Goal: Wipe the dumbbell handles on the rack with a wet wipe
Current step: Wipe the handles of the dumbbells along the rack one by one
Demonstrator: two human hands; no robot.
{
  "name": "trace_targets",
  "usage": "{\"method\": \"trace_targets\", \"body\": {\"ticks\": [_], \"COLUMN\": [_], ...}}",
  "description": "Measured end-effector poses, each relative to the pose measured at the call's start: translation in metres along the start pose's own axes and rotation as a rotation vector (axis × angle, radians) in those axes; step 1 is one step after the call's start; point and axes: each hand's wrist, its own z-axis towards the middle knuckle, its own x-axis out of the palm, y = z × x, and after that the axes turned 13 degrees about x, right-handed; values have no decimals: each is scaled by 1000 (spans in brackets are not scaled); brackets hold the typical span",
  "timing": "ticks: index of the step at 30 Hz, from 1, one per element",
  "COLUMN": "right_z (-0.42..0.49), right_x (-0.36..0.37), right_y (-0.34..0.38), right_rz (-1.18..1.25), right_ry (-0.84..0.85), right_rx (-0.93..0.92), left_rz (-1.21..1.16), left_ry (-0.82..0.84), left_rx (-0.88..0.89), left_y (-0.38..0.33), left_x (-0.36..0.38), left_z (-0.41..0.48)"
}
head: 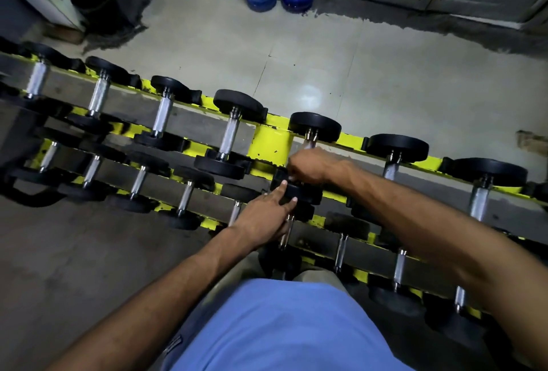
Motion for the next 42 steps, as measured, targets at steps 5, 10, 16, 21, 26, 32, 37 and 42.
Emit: {"method": "trace_targets", "body": {"ticks": [5, 10, 16, 21, 26, 32, 37, 42], "right_z": [-11, -28, -27, -9, 10, 47, 32, 26], "right_x": [6, 50, 94, 96, 77, 56, 64, 67], "right_y": [-12, -10, -7, -8, -15, -43, -23, -29], "right_rz": [19, 414, 1211, 1350, 1861, 2366, 2372, 2115], "right_ry": [-221, -184, -141, -33, 107, 67, -63, -321], "right_rx": [-20, 193, 702, 758, 852, 873, 922, 940], "left_rz": [14, 24, 15, 28, 37, 29, 28, 45], "left_ry": [-117, -103, -84, -75, -79, -95, -77, -73], "left_rx": [28, 2, -11, -16, -14, -10, 20, 56], "left_y": [-5, -3, -5, -3, -3, -2, 2, 7], "left_x": [-3, 1, -5, -4, -1, 2, 4, 2], "left_z": [0, 11, 18, 17, 19, 20, 20, 20]}}
